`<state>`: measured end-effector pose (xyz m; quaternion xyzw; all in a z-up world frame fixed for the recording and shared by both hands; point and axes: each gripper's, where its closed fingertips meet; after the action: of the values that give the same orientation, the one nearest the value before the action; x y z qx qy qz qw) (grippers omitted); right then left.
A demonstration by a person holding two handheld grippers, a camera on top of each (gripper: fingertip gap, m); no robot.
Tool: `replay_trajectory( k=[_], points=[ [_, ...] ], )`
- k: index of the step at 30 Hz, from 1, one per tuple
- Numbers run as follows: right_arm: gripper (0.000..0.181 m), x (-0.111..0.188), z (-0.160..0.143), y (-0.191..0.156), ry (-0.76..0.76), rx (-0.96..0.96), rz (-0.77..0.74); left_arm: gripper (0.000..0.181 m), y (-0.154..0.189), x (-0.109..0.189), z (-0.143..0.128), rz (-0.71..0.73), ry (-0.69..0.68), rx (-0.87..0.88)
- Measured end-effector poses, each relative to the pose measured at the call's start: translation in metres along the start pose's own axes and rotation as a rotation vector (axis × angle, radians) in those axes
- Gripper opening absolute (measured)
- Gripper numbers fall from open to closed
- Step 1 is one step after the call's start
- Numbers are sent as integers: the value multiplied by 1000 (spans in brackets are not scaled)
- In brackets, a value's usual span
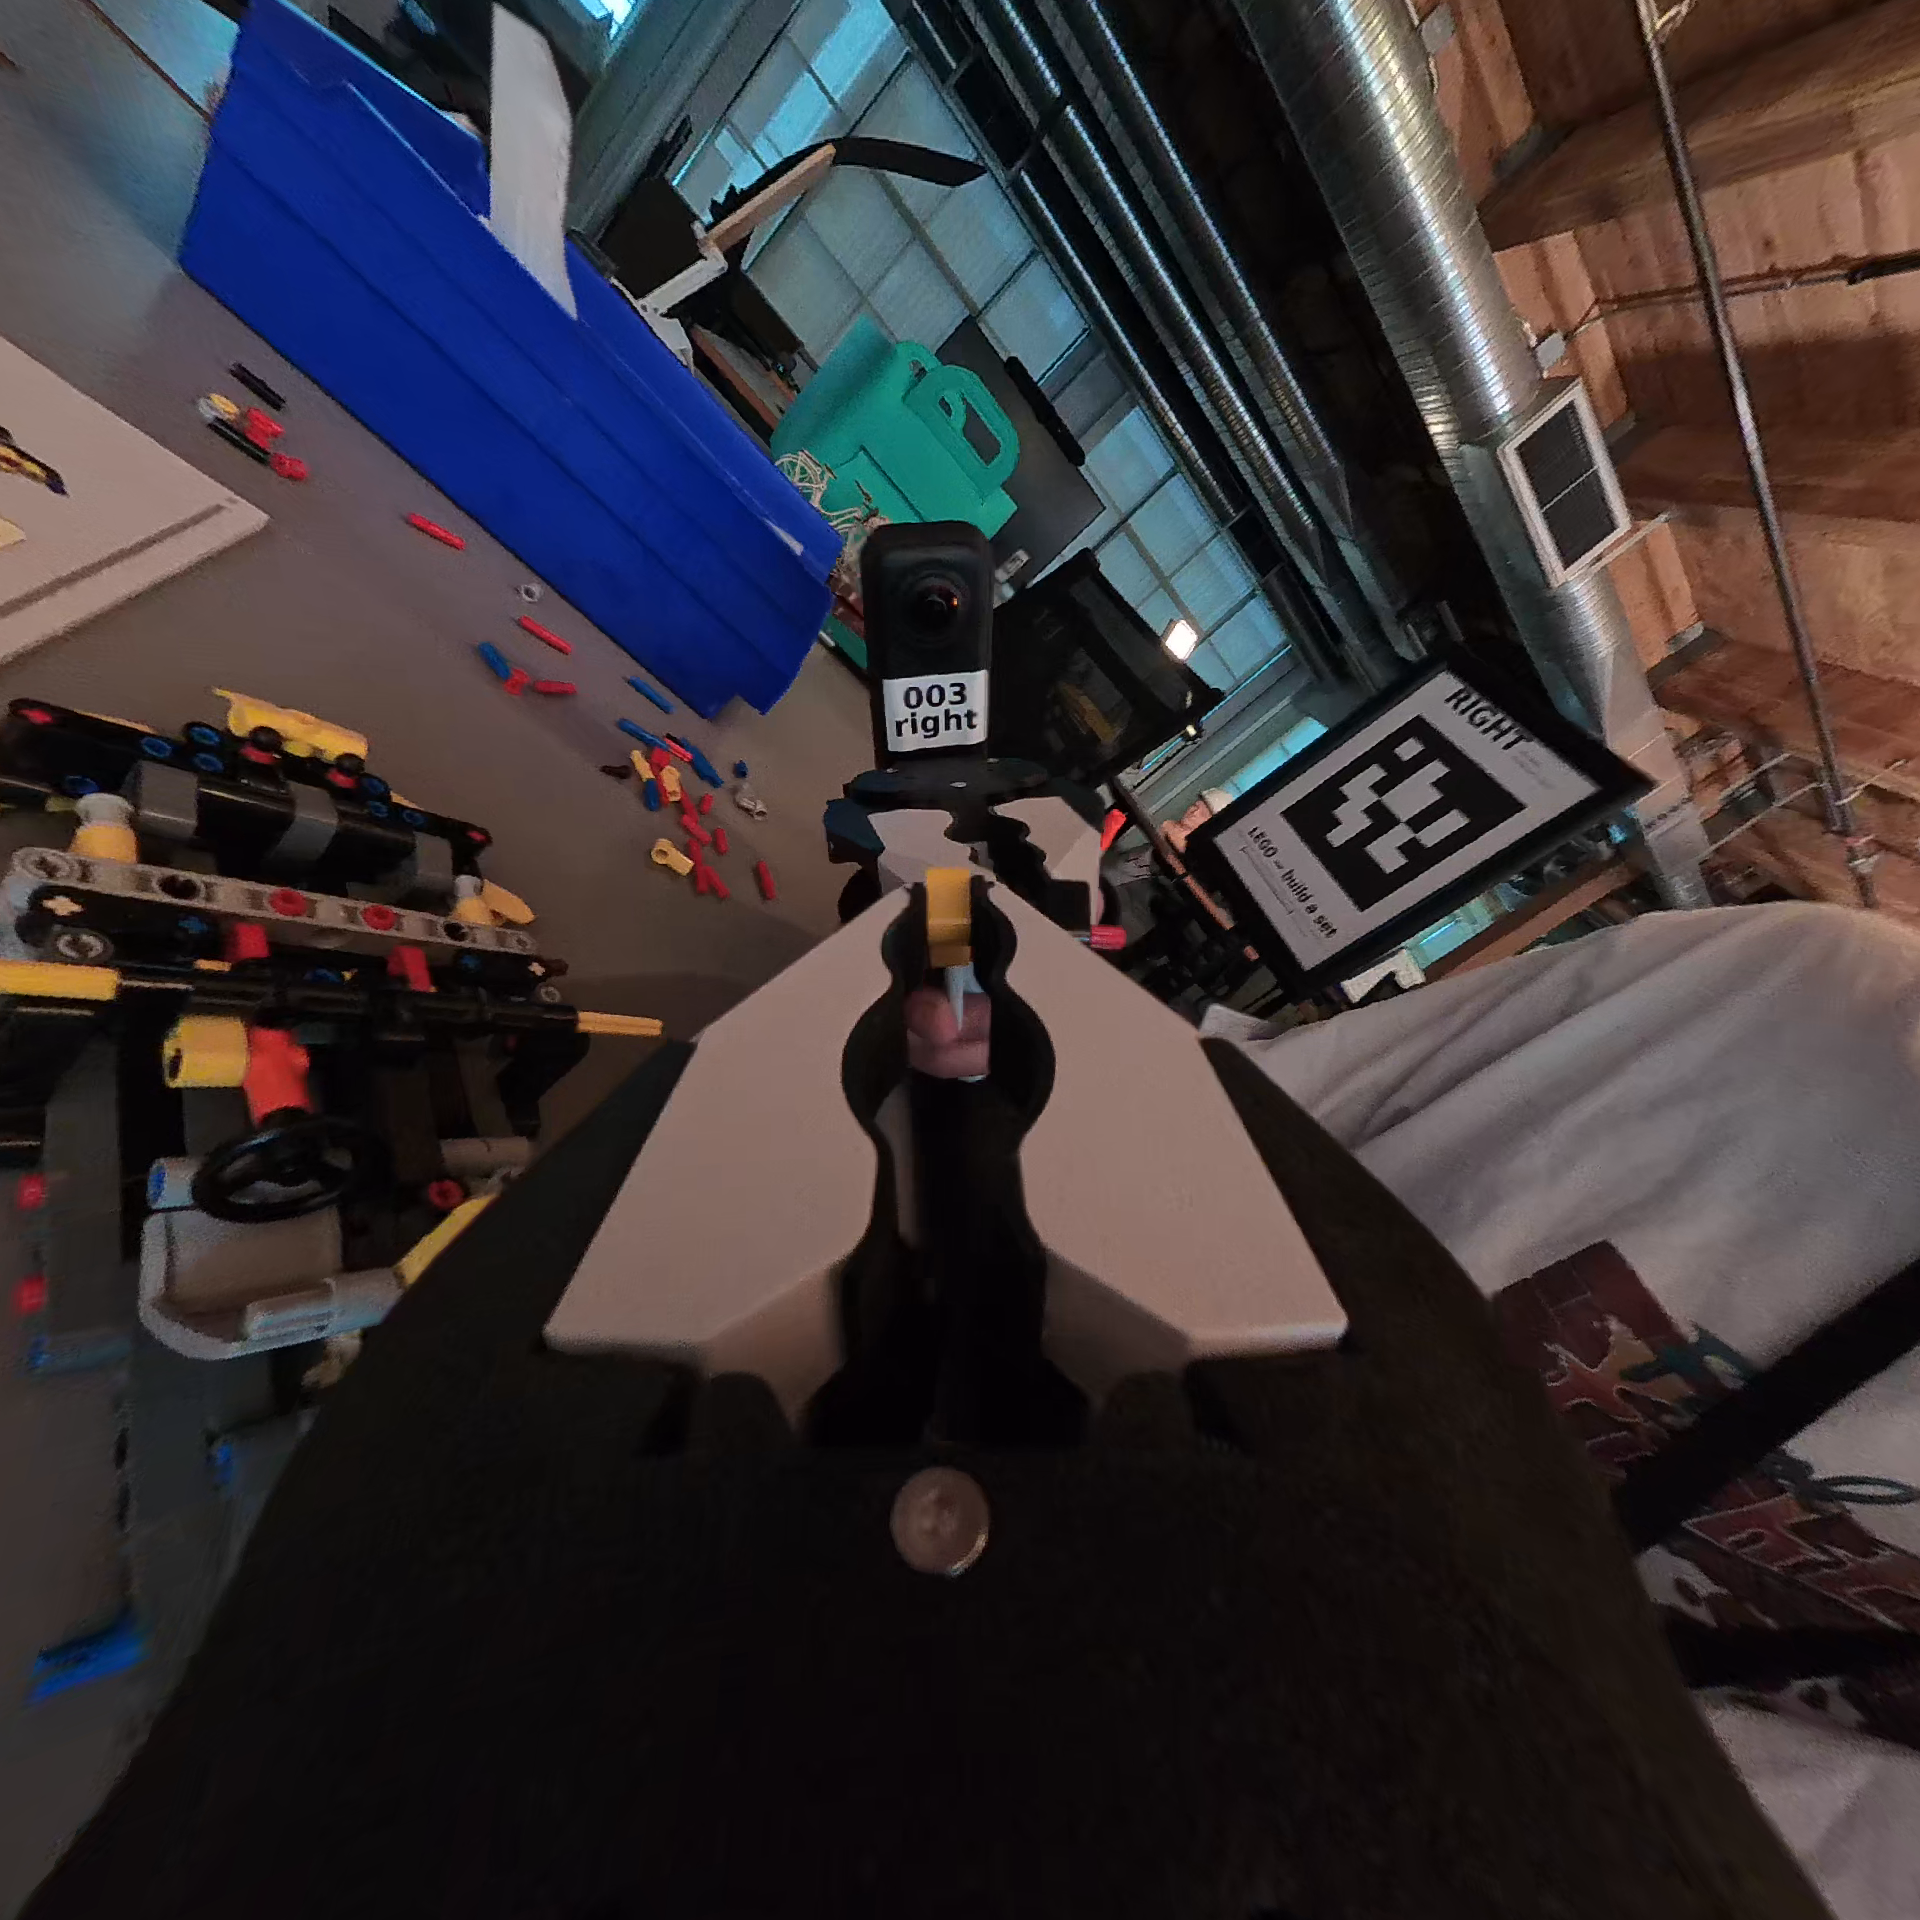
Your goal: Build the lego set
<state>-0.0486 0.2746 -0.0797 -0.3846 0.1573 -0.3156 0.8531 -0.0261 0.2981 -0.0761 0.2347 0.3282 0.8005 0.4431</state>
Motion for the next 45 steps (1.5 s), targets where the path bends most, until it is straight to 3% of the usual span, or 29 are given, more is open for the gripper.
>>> replay_trajectory(
  k=[5, 10, 13, 21, 28, 39, 45],
  points=[
    [7, 0, 3, -3, 11, 70, -48, 8, 1, -1, 2, -91, 42, 82],
    [7, 3, 13, 0, 93, 92, -110, 8, -1, 0, 11, -99, 138, 103],
    [6, 3, 17, 2, 136, 37, -76, 8, -2, 3, 16, -29, 169, 15],
    [6, 4, 11, 4, 116, -68, 17, 8, 2, 2, 13, 91, 102, -164],
    [6, -4, 0, -2, 20, -57, 57, 8, 14, 4, 2, 63, 1, -296],
    [7, -8, -1, -23, 2, 144, 11, 8, 35, 2, 2, -48, 29, -325],
    [7, -7, 0, -18, 9, 140, -21, 10, 31, 3, 2, 1, 12, -362]
  ],
)
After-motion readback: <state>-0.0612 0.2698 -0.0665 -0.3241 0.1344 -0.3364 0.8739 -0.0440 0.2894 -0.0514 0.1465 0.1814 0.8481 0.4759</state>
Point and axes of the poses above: each gripper's, where its closed fingertips meet, x back along the fingers, z out of its top, y = z × x across the jaws, and after that the axes turned 13 degrees about -y, right-handed
